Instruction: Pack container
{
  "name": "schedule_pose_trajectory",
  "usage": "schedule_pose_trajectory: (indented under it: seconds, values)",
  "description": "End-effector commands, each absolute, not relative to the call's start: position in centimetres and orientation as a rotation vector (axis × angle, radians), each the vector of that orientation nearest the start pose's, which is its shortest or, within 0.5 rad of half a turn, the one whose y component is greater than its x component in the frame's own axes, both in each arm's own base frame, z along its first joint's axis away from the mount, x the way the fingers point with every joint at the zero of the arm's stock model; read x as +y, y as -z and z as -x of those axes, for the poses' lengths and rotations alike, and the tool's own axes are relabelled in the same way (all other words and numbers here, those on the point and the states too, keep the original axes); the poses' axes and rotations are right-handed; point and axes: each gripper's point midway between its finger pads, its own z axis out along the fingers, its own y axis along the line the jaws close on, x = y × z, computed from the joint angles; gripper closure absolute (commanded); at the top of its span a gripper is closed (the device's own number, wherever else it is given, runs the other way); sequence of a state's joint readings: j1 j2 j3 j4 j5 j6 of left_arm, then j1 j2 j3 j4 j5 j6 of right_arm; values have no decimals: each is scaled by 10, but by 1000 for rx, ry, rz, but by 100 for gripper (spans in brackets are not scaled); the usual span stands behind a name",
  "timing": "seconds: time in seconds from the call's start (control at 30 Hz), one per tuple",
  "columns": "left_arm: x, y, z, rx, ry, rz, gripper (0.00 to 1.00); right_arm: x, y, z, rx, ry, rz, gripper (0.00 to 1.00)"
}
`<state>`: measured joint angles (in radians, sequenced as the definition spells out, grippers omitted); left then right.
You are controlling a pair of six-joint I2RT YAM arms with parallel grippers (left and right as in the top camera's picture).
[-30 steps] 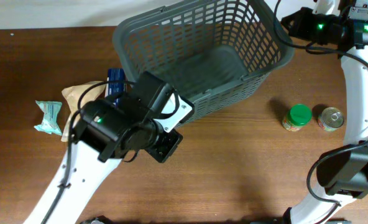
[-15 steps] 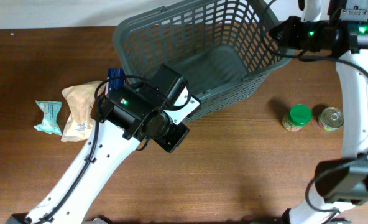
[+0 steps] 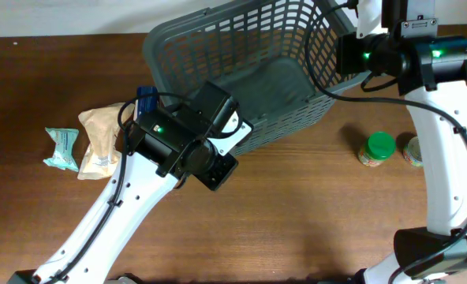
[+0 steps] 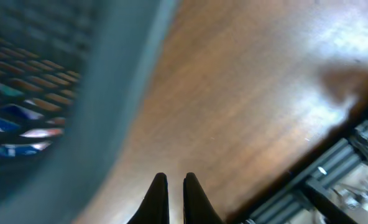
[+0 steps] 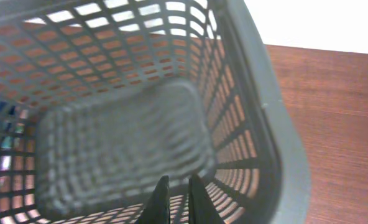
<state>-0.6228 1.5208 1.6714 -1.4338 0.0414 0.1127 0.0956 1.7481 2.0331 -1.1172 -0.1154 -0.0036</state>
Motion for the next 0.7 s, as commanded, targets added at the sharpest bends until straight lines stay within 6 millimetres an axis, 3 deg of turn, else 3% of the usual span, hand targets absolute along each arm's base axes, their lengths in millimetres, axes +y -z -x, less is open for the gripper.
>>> schedule_pose_trajectory:
  seconds: [0.0,0.4,0.67]
  values:
    - [-177,-238,-264,2629,16,-1028,98,49,-310,-454,2419,-103,157,96]
    - [-182,-239,-271,2599,30,-1015,98,45,-285,-455,2501,-75,149,96]
    - [-187,-218,-261,2666,84,-1057,98,46,-270,-460,2536,-77,146,96]
